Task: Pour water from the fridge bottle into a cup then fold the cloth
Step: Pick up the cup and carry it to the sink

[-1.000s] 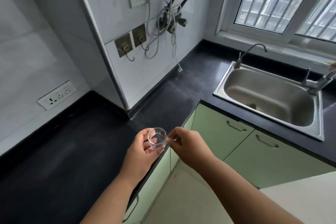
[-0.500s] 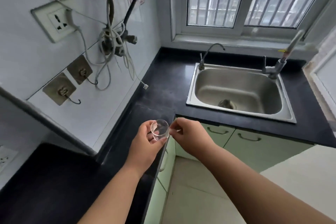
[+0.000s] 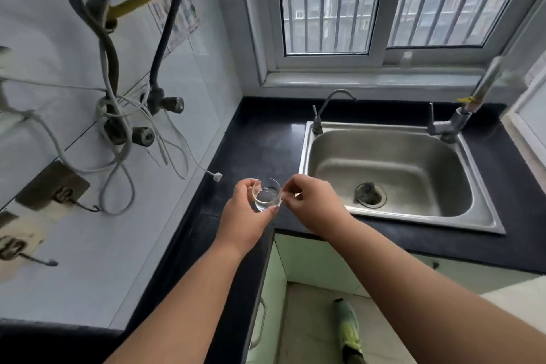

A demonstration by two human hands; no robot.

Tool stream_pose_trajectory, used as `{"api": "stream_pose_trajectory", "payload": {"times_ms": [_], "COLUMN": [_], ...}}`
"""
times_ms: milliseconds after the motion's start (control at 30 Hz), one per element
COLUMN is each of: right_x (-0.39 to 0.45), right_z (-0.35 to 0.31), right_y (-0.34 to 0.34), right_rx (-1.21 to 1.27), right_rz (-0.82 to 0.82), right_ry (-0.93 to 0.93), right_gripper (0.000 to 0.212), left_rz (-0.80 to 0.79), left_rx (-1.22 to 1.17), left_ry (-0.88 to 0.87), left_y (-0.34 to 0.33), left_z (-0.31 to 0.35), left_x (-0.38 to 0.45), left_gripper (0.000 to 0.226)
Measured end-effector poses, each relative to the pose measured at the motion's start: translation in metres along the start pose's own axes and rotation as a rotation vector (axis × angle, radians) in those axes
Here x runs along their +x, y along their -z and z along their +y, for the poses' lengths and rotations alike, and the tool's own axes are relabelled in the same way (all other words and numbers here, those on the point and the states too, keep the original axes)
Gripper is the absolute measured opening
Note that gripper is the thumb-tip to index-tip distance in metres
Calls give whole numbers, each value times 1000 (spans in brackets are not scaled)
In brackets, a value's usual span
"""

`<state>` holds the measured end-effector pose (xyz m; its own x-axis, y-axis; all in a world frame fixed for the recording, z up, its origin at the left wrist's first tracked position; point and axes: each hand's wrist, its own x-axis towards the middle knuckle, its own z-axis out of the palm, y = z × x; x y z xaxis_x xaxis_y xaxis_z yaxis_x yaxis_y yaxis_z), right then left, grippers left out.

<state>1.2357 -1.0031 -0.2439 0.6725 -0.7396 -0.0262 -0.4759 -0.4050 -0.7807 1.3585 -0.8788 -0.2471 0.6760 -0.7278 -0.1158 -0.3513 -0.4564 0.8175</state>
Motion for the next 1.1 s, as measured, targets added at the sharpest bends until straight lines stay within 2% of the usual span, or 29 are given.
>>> {"api": "stream_pose_trajectory", "payload": {"times_ms": [333,533,867,1000,1100], "right_x": [164,231,316,345,365], "right_z": [39,56,89,96,99], "right_y": [4,-4,-35,-52,-63], "right_rx": [-14,-27,-3,-1,23], "right_rz": [-94,-118,-147,-182,-216], "right_ry": [62,82,-19,-21,-20], "right_gripper": [6,4,26,39,39], "left_rz": [121,158,177,198,202], "left_rx": [-8,0,74,99,128], "left_ry": [118,154,188,203,214], "left_y": [-41,-52,-80,-85,-85], "left_z": [14,15,-19,-31,-40], "left_x": [144,206,314,351,377], "left_gripper": [65,69,72,63,69]}}
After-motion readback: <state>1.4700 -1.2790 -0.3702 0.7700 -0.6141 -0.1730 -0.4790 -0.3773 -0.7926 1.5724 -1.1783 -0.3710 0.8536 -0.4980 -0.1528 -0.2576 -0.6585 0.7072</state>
